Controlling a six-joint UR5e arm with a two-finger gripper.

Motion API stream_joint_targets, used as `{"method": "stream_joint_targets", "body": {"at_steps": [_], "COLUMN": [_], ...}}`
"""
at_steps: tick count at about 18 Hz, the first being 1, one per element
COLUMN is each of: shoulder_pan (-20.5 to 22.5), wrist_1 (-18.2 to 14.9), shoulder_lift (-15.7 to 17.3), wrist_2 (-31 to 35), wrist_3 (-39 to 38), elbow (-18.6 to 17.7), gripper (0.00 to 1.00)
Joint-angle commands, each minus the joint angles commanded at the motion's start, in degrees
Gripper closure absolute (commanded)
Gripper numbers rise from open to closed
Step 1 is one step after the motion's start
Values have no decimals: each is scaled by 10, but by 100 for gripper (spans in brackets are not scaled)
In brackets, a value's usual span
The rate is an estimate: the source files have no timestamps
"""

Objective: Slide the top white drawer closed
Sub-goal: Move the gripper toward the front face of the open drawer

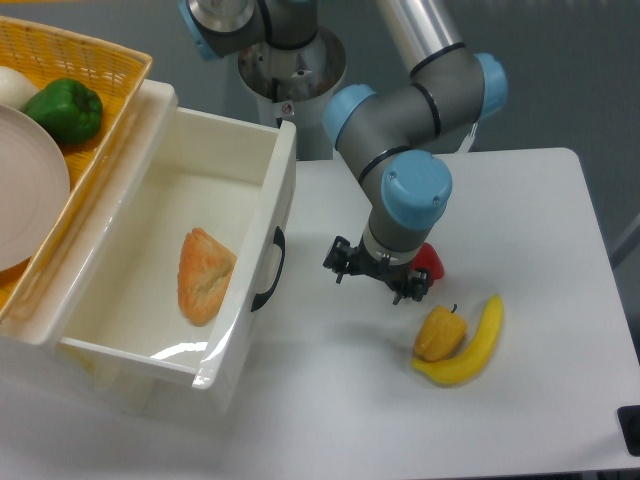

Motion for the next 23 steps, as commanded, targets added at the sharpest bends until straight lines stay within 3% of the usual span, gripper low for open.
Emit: {"method": "stream_joint_targets", "body": {"at_steps": [7, 23], "shoulder_pan": [4, -23], "wrist_1": [-1, 0], "shoulder_lift": [4, 2], "wrist_2": [-54, -54], "wrist_3": [-14, -21], "elbow": [4, 2], "gripper": [0, 0]}}
